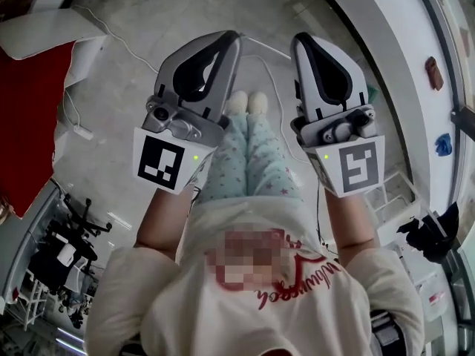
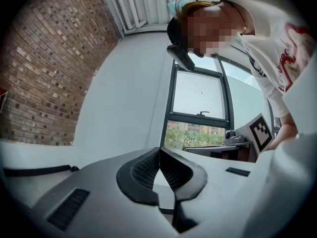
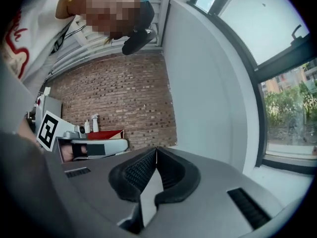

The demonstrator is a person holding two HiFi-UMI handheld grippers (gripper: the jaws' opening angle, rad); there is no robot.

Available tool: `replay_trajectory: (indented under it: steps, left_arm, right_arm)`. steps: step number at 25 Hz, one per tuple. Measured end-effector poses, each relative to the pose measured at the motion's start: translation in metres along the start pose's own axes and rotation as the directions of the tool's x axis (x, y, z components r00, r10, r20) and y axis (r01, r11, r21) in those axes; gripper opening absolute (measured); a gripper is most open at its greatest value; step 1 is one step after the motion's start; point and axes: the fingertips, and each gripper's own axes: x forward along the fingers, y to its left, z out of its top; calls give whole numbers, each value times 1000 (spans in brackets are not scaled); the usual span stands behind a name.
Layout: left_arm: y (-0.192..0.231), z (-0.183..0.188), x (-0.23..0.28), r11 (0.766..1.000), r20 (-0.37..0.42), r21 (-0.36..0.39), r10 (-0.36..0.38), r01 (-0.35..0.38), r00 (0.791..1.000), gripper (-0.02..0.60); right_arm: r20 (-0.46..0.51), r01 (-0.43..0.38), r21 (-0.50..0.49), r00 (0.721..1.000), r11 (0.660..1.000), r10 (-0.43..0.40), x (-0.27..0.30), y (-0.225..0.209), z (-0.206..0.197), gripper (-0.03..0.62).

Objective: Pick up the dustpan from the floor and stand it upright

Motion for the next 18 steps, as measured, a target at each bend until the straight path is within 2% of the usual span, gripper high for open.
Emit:
replay_trajectory:
  steps: [9,18]
  left_arm:
    - [45,-91,12,999,-33,-28,43,-44,999,20]
    - [81,-179,7,993,-62,-79,79,-83,995,20]
  right_arm:
    - [-85,-26,33,996,999,29,29,-18,-118,25]
    - [-99,-91,-12,991,996,90,67,-18,-235,25]
